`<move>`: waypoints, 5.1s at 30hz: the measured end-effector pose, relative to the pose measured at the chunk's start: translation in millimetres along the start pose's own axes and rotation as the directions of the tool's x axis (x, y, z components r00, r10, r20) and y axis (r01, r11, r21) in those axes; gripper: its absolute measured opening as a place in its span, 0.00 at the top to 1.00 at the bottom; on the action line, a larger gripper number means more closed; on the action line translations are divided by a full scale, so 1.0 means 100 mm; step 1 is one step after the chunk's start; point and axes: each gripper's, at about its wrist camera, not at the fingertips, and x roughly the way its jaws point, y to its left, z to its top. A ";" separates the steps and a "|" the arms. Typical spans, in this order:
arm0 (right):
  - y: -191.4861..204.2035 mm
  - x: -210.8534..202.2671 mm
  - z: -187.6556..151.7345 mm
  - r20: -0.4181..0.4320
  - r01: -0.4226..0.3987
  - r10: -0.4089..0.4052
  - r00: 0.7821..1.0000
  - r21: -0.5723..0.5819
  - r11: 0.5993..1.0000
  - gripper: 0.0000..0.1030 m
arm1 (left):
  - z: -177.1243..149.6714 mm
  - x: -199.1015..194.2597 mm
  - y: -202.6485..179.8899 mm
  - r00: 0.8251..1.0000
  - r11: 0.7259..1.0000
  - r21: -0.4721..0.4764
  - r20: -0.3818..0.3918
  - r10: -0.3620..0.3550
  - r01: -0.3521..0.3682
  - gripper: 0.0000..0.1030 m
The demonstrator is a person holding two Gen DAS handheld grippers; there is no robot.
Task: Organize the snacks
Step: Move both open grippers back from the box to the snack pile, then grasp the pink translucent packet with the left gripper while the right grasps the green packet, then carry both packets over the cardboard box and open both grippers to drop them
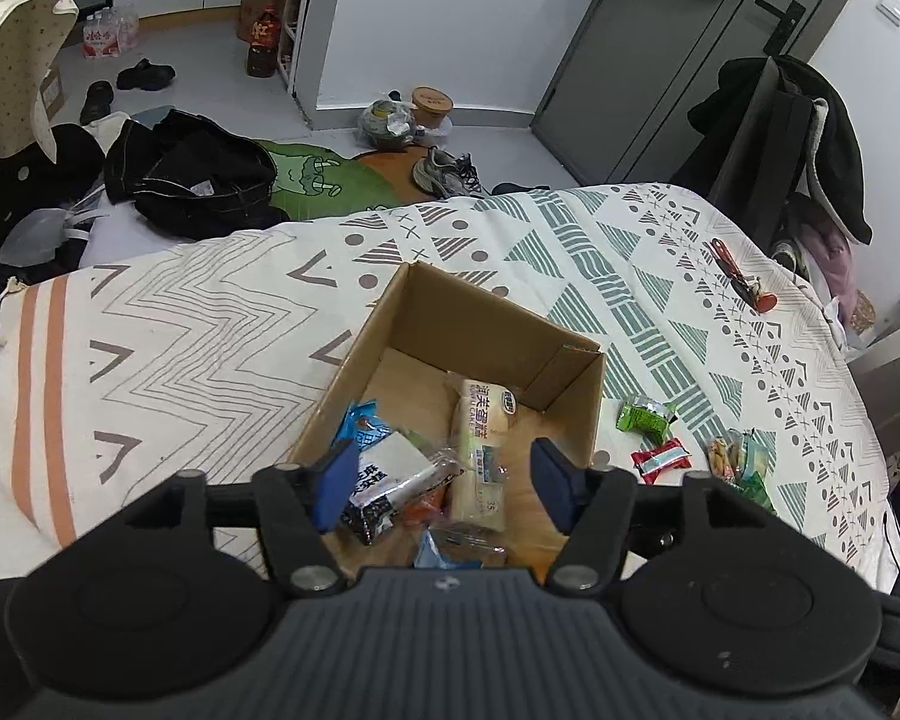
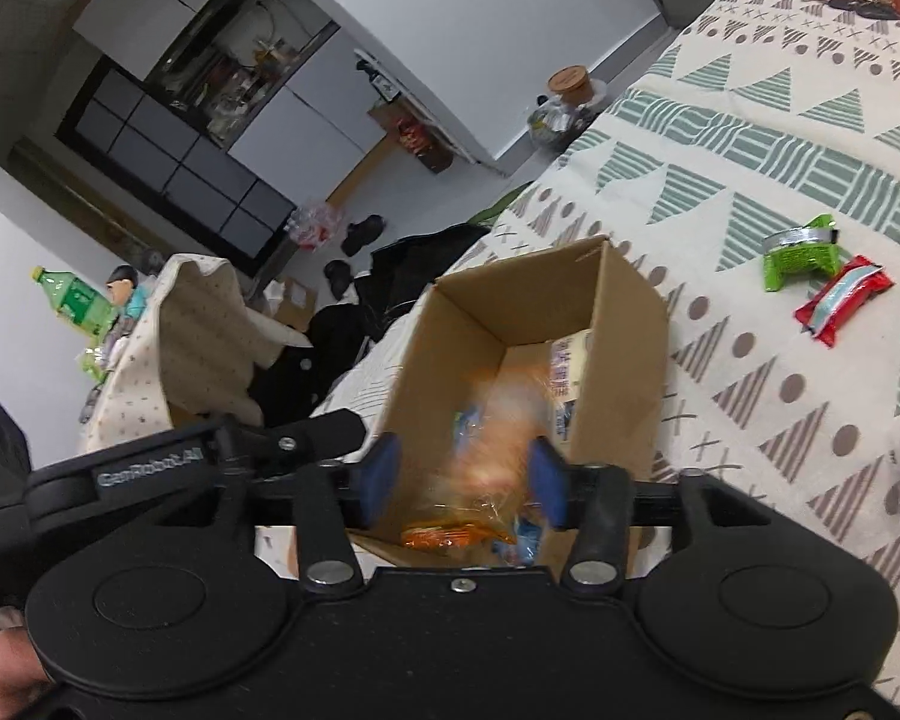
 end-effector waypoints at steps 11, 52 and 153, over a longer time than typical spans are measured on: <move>-0.30 -0.36 0.07 0.052 0.105 -0.106 0.993 0.031 0.994 0.48 | -0.02 0.01 -0.17 1.000 1.000 0.011 -0.001 -0.017 0.017 0.26; -1.79 -1.27 0.15 0.198 0.205 -0.290 0.936 0.364 0.909 0.06 | -0.74 0.77 -1.71 0.990 0.991 0.072 -0.091 -0.105 0.112 0.17; -1.06 -0.61 0.29 0.203 0.110 -0.137 0.970 0.136 0.985 0.75 | -0.23 0.22 -0.96 0.990 0.995 -0.026 0.103 -0.093 0.096 0.86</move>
